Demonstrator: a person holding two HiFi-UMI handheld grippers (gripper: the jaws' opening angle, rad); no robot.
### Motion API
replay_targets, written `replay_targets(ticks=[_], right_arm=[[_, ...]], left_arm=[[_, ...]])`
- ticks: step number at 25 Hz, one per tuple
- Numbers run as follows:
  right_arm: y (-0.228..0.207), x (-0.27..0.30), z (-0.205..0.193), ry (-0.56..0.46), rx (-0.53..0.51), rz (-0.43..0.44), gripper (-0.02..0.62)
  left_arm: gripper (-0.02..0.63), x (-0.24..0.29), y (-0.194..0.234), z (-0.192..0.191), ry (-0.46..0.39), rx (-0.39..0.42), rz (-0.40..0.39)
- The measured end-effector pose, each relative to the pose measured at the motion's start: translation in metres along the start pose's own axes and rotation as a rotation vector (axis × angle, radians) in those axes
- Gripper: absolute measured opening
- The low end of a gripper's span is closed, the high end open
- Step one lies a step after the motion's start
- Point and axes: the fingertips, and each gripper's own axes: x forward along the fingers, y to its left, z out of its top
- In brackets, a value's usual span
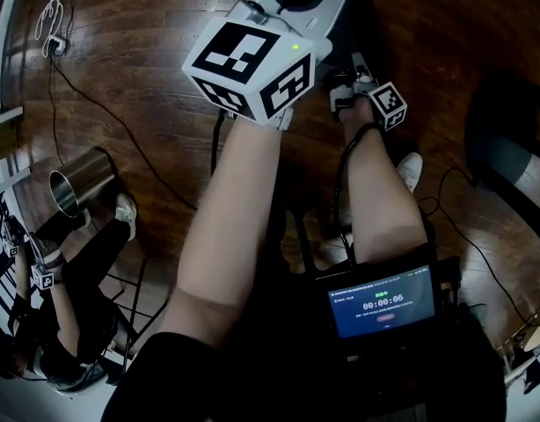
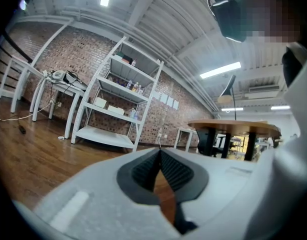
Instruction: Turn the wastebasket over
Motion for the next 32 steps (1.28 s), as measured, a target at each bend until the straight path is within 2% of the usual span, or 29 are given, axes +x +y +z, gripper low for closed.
replay_targets(ticks=[7, 15, 18, 22, 25, 28, 32], right_arm=[[0.031, 0.012, 0.001, 0.010, -0.032, 0.081, 0.011], [0.066, 0.006, 0.014, 0.033, -0.105, 0.096, 0.011], [0.080, 0.005, 0.018, 0.087, -0.186, 0.091, 0.011], [0.096, 0.004, 0.014, 0.254, -0.401, 0.053, 0.009], [0.102, 0.003, 0.003, 0.418, -0.616, -0.003, 0.011], [0.099, -0.003, -0.008, 0.582, -0.871, -0.069, 0.009], [0.082, -0.012, -0.016, 0.814, -1.273, -0.188, 0.011]], left_arm=[[0.003, 0.000, 0.001, -0.002, 0.006, 0.006, -0.001], [0.003, -0.010, -0.001, 0.022, -0.027, 0.023, 0.007], [0.003, -0.015, -0.004, 0.029, -0.033, 0.037, 0.003], [0.003, -0.024, -0.003, 0.036, -0.019, 0.091, 0.003], [0.003, -0.034, 0.005, 0.044, -0.034, 0.085, 0.021], [0.003, -0.040, 0.009, 0.049, -0.052, 0.073, 0.033], [0.003, -0.044, 0.008, 0.055, -0.066, 0.076, 0.033]])
